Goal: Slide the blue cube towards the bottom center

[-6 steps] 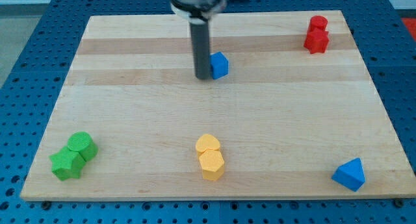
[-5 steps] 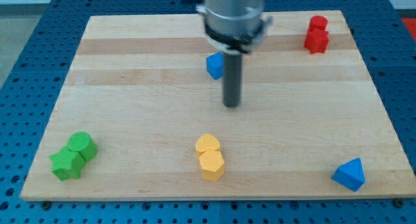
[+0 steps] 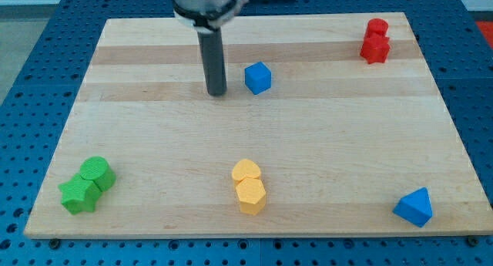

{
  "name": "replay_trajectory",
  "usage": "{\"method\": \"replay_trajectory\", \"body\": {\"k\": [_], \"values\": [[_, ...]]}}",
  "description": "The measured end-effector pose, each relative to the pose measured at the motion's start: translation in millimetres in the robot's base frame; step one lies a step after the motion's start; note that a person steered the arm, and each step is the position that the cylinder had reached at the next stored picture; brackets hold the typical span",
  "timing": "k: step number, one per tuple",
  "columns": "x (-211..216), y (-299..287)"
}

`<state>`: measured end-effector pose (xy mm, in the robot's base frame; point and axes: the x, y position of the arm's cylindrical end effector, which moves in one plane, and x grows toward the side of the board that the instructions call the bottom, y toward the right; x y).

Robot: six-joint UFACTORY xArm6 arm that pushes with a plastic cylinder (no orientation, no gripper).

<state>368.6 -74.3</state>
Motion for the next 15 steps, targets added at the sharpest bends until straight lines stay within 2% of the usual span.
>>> {"method": "replay_trajectory", "body": {"k": [1, 2, 6, 7, 8, 9, 10, 11, 12, 13, 15], "values": [[-79, 6], [-80, 89], [-67, 76], [-20, 86], [41, 136], [64, 171], [38, 173], [-31, 172], [-63, 136], [-41, 87], [-8, 83]]}}
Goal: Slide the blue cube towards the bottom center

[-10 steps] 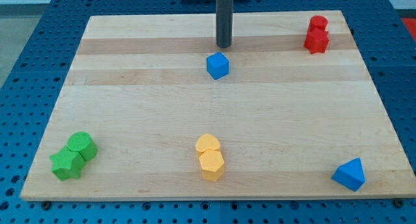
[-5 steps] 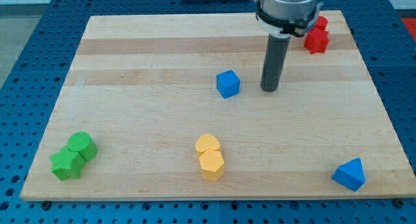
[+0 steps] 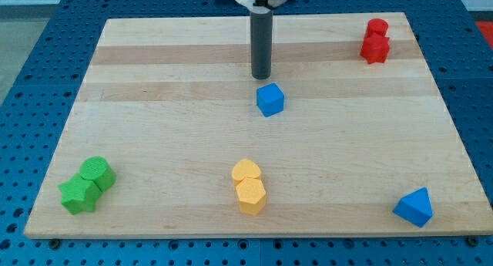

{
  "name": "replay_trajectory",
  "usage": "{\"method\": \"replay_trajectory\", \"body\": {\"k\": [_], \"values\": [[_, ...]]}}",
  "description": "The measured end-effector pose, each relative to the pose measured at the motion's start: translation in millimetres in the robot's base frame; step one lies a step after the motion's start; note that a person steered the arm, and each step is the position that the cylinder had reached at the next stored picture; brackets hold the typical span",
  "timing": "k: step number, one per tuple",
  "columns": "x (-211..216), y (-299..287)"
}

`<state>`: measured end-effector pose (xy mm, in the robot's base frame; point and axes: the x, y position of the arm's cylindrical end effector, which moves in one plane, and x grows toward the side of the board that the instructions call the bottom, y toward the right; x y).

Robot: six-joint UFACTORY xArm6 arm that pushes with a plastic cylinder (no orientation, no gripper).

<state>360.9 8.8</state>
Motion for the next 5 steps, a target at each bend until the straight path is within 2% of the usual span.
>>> {"method": "replay_trajectory", "body": {"k": [2, 3, 4, 5], "values": [[70, 1], [78, 36], [107, 88], [115, 91]]}}
